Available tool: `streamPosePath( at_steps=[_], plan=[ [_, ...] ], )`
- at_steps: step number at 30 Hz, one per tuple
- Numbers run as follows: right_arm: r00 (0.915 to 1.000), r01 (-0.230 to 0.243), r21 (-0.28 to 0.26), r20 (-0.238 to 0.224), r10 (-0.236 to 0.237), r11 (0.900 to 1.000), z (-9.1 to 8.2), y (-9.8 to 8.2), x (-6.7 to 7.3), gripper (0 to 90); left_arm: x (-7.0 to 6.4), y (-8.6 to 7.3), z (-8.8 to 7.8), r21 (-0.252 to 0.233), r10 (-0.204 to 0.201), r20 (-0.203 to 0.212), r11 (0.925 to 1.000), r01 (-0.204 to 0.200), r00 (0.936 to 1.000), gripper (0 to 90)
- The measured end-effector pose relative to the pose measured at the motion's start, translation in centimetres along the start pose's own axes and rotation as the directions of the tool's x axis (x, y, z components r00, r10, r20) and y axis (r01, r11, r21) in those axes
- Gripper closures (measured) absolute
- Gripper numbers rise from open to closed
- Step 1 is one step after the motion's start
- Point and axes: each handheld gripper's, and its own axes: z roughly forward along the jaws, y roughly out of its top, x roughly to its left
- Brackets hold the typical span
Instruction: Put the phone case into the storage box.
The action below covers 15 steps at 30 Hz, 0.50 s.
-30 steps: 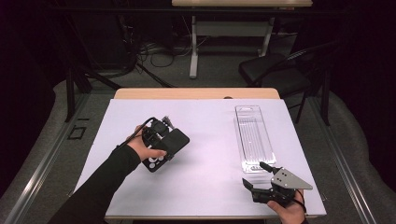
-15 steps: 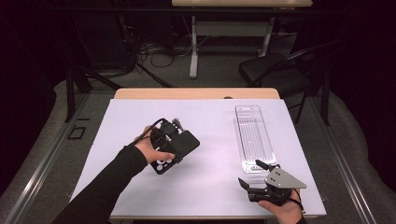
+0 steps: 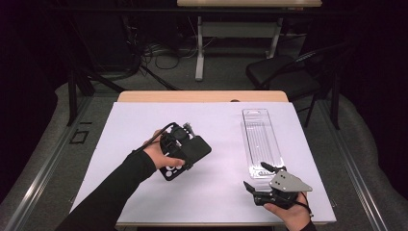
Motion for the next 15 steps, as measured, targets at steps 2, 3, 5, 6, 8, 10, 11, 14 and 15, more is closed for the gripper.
streamPosePath(
  at_steps=[2, 3, 5, 6, 8, 10, 11, 14, 15],
  plan=[
    [1.0, 0.005, 0.005, -0.004, -0.005, 1.0, 0.1, 0.1, 0.0, 16.2, -0.1, 0.0, 0.0, 0.003, 0.002, 0.0, 1.0, -0.002, 1.0, 14.7],
    [0.9999, 0.011, 0.005, -0.004, -0.011, 1.0, 0.1, 0.2, 0.0, 16.2, -0.1, 0.0, 0.0, 0.005, 0.004, 0.001, 1.0, -0.004, 1.0, 14.6],
    [0.9996, 0.026, 0.003, -0.005, -0.026, 1.0, 0.3, 0.3, 0.1, 16.2, -0.2, 0.1, 0.0, 0.007, 0.007, 0.005, 0.9999, -0.007, 1.0, 14.6],
    [0.9993, 0.036, 0.006, -0.005, -0.036, 0.999, 0.3, 0.4, 0.1, 16.3, -0.2, 0.1, 0.0, 0.007, 0.008, 0.007, 0.9999, -0.008, 0.9999, 14.6],
    [0.9984, 0.056, 0.002, -0.005, -0.056, 0.998, 0.6, 0.6, 0.2, 17.1, -0.3, 0.2, 0.0, 0.007, 0.01, 0.01, 0.9999, -0.01, 0.9999, 14.7],
    [0.9962, 0.087, 0.003, -0.008, -0.087, 0.996, 0.8, 0.9, 0.3, 17.6, -0.4, 0.2, 0.0, 0.008, 0.013, 0.013, 0.9999, -0.013, 0.9998, 14.6],
    [0.9947, 0.102, 0.005, -0.008, -0.102, 0.995, 0.9, 1.1, 0.4, 17.7, -0.5, 0.3, 0.0, 0.012, 0.015, 0.015, 0.9998, -0.015, 0.9998, 14.6],
    [0.9886, 0.15, 0.013, -0.017, -0.15, 0.989, 1.5, 1.5, 0.7, 18.9, -0.6, 0.4, 0.1, 0.01, 0.018, 0.013, 0.9998, -0.018, 0.9998, 14.6],
    [0.9861, 0.165, 0.015, -0.021, -0.165, 0.986, 1.7, 1.6, 0.8, 18.9, -0.6, 0.4, 0.1, 0.011, 0.019, 0.013, 0.9998, -0.019, 0.9997, 14.7]
  ],
)
